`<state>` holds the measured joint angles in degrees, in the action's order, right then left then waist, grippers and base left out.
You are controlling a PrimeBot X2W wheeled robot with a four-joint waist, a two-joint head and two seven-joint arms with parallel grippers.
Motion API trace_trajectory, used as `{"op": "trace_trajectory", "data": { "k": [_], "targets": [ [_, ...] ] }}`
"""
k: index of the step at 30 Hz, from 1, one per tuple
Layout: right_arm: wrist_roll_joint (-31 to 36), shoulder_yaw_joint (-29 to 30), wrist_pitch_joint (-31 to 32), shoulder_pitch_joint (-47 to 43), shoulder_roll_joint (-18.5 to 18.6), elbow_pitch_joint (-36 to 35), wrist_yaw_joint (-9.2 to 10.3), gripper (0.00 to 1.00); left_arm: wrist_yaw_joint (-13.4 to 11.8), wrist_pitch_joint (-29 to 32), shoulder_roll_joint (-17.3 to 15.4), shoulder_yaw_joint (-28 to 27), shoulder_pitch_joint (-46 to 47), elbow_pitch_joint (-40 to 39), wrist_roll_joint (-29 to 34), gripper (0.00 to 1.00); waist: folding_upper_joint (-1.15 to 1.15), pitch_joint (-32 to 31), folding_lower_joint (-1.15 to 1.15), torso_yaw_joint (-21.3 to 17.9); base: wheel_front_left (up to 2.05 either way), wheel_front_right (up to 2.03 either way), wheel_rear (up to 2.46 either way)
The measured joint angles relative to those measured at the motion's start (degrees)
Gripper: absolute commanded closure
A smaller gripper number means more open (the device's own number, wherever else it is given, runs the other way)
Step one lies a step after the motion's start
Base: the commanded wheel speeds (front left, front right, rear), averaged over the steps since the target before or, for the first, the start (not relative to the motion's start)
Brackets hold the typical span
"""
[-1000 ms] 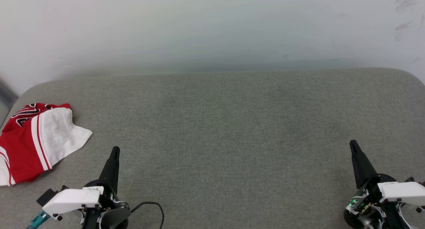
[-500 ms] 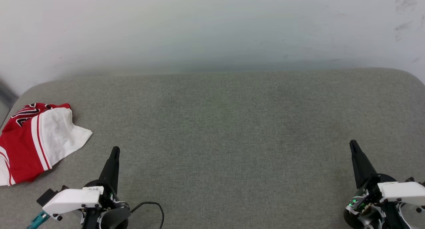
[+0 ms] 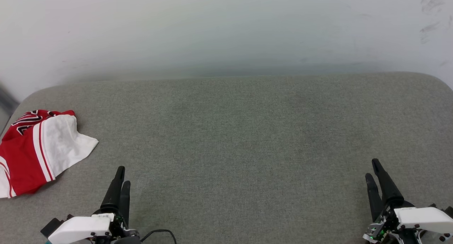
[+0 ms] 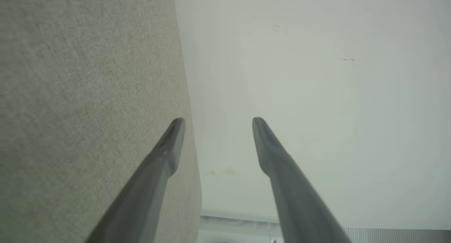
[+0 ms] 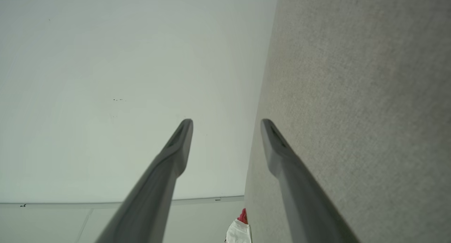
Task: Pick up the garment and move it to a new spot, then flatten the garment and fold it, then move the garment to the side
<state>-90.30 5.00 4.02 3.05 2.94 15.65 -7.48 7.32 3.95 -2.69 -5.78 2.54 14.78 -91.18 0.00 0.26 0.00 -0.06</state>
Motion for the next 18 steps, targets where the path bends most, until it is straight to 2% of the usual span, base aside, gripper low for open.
{"op": "trace_trajectory", "data": {
  "k": [6, 10, 18],
  "targets": [
    [3.04, -0.51, -1.52, -0.51, -0.01, -0.54, 0.0, 0.0, 0.0, -1.64, 0.0, -0.42, -0.64, -1.09, 1.33, 0.0, 0.0, 0.0, 0.0, -0.01, 0.0, 0.0, 0.0],
    [6.36, -0.3, -2.55, -0.62, -0.01, -1.02, 0.0, 0.0, 0.0, -2.61, -0.04, -2.24, -1.13, -1.25, 4.34, 0.0, 0.0, -0.02, 0.0, -0.02, 0.0, 0.0, 0.0],
    [16.99, 0.42, -4.39, -0.63, -0.02, -2.81, 0.0, 0.0, 0.0, -4.39, 0.0, -5.59, -1.14, -2.54, 10.27, 0.0, 0.0, 0.0, 0.0, -0.1, 0.0, 0.0, 0.0]
  ]
}}
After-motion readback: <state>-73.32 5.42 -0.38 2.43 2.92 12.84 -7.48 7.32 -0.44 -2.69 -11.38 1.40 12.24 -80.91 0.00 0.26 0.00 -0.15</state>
